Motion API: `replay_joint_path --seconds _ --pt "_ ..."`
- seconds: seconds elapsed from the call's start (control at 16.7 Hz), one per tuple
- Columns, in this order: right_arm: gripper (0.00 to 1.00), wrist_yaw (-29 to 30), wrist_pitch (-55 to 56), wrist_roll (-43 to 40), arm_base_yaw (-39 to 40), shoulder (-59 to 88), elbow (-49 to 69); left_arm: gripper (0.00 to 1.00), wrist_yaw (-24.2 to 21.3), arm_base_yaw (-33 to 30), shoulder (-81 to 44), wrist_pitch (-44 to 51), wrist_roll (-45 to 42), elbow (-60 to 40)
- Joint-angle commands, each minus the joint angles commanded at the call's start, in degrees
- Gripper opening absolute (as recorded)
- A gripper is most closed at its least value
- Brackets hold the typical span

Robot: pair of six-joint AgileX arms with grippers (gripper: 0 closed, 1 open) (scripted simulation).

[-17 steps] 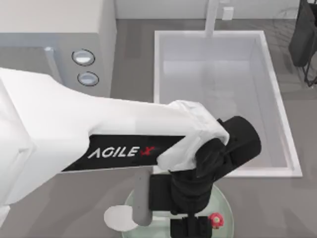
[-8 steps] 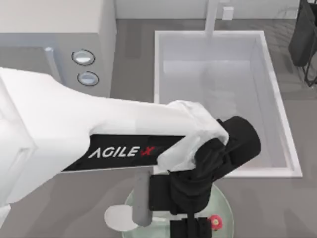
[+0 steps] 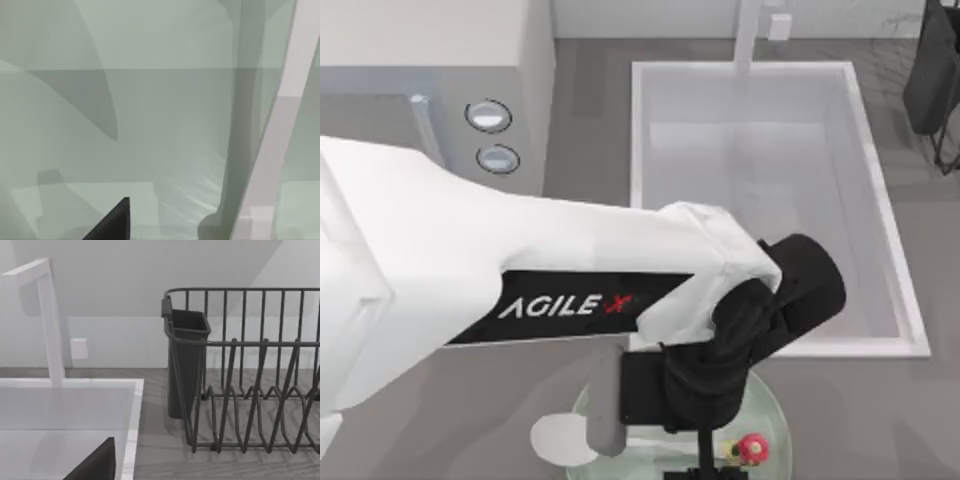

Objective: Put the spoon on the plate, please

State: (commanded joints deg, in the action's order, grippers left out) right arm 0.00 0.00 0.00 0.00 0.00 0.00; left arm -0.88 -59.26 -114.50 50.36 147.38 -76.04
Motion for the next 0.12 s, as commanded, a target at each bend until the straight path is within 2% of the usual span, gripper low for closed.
replay_joint_path --seconds 0.12 --pt "1.0 0.0 0.0 0.0 0.0 0.0 0.0 1.0 0.0 0.0 0.0 0.0 0.0 0.0"
